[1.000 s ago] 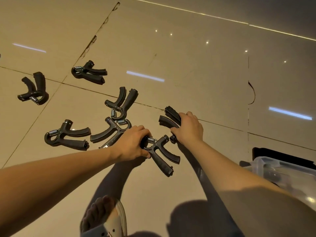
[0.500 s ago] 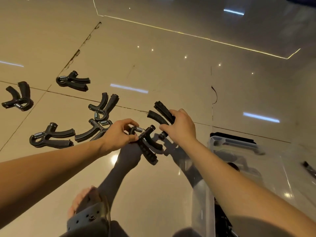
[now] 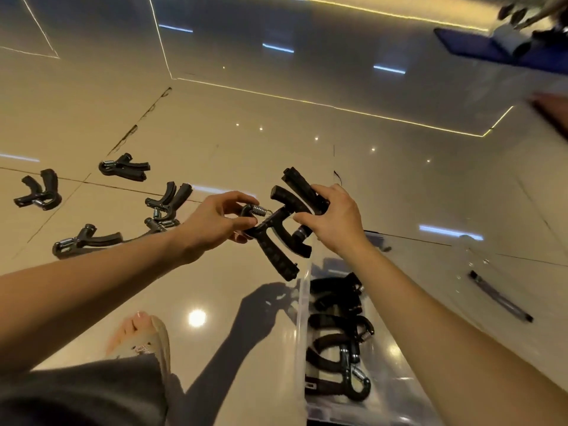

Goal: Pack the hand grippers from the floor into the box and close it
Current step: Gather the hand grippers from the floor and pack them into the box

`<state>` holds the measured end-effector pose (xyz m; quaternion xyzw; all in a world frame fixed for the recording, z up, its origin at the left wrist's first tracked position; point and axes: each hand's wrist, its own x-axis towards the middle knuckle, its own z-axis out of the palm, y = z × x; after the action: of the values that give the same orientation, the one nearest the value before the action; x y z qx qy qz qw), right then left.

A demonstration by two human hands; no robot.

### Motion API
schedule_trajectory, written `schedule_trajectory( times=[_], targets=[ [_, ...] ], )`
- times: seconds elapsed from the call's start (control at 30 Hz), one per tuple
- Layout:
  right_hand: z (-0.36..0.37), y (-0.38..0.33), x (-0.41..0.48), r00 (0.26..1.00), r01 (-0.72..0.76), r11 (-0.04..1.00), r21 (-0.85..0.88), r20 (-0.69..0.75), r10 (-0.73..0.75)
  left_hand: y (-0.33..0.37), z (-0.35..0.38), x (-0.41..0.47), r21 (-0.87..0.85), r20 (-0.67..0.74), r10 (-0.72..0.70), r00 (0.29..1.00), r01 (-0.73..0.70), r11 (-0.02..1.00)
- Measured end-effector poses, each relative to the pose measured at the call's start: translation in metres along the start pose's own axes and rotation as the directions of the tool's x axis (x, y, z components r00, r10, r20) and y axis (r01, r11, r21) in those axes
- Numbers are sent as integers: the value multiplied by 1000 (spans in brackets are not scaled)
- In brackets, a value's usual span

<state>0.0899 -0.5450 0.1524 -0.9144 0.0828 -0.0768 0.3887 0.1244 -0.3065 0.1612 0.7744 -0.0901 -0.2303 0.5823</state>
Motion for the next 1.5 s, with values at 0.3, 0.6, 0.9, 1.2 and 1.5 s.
schedule_trajectory(
  times=[0.3,0.6,0.9,1.2,1.5],
  targets=[
    [-71,48,-63,998,-50,999,18,-37,51,27,59,-30,-31,-27,-70,997,69,997],
    [-93,80,-90,991,-131,990,-60,23,133,14,95,-45,-235,-209,-85,974,34,971],
    [-94,88,-88,965,-245,958,149,133,227,18,84,-24,-126,-97,-10,995,-3,992],
    [-142,41,-61,913,-276,945,176,356,200,79,87,4,223,304,27,952,-98,970],
    [-119,61,-74,900,-344,903,256,362,241,48,103,17,191,251,101,963,-151,970]
  ],
)
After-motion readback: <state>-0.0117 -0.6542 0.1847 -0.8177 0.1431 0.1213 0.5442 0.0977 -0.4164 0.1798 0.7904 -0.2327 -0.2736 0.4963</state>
